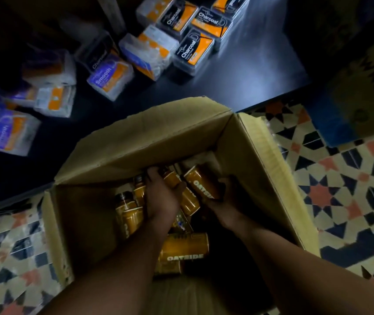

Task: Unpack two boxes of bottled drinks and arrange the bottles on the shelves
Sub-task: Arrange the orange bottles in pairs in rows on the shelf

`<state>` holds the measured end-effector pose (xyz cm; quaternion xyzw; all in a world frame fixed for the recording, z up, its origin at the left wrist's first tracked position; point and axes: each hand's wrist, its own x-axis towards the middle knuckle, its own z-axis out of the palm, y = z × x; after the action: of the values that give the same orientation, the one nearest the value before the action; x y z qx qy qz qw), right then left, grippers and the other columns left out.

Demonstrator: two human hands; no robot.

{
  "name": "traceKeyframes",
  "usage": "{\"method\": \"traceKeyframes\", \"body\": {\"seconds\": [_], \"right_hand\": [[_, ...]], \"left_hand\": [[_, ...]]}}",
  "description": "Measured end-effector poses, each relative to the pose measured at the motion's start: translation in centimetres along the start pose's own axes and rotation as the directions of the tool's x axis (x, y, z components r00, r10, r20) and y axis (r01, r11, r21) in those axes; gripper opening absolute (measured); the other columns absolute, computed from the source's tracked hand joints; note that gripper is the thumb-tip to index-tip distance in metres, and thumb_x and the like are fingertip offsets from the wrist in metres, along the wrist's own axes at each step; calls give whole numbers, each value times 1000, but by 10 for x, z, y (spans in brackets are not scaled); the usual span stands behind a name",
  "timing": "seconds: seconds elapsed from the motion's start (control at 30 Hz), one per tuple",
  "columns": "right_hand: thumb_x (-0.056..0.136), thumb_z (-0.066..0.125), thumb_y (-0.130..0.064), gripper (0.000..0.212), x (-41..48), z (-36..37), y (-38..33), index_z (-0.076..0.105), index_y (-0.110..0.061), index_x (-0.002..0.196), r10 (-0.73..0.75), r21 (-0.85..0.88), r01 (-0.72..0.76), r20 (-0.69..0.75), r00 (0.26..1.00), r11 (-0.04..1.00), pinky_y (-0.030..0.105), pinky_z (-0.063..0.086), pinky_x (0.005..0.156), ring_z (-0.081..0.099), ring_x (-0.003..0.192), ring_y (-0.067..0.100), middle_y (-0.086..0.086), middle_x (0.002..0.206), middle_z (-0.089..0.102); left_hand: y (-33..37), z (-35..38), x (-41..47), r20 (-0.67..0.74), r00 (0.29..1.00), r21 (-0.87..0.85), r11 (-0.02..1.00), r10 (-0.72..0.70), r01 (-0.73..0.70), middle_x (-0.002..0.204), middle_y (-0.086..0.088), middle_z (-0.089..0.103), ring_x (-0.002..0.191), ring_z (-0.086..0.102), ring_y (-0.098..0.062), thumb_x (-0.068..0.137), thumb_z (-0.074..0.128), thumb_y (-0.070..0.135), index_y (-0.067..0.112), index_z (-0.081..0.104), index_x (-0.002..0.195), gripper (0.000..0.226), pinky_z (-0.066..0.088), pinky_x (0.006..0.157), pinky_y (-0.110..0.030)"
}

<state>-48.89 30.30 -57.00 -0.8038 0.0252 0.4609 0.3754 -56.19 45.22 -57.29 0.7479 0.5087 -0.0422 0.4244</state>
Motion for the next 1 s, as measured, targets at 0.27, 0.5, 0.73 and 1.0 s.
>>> {"method": "traceKeyframes", "body": {"seconds": [0.27,0.5,0.73,1.0], "right_hand": [[93,74,-29,57,-49,-9,-40,41,-45,136,-128,223,134,-44,991,966,10,39,72,51,102,0,-30,111,47],[82,83,-38,63,-137,-38,-72,48,-52,132,-268,144,294,-172,948,945,42,60,92,57,117,6,-25,126,52],[75,91,-27,85,-277,-102,-154,32,-58,128,-385,116,435,-306,871,893,25,59,76,61,103,-1,-25,118,51],[71,94,-28,97,-486,-210,-287,31,-61,138,-451,248,565,-394,801,787,49,55,99,63,118,18,-4,131,60]], "left_hand": [[7,-21,-42,-37,999,-321,947,18,-29,145,6,53,130,54,-16,76,88,24,46,26,146,96,51,94,-28],[49,-105,-101,-67,991,-315,940,115,-130,150,16,46,135,44,-3,81,83,17,51,31,149,92,43,105,-27],[143,-222,-196,-86,976,-222,951,202,-216,140,15,46,127,51,-11,78,87,21,63,30,135,91,47,105,-38],[317,-368,-363,-144,937,-291,892,317,-347,131,19,49,116,54,-3,72,91,26,55,34,129,86,47,94,-29]]}}
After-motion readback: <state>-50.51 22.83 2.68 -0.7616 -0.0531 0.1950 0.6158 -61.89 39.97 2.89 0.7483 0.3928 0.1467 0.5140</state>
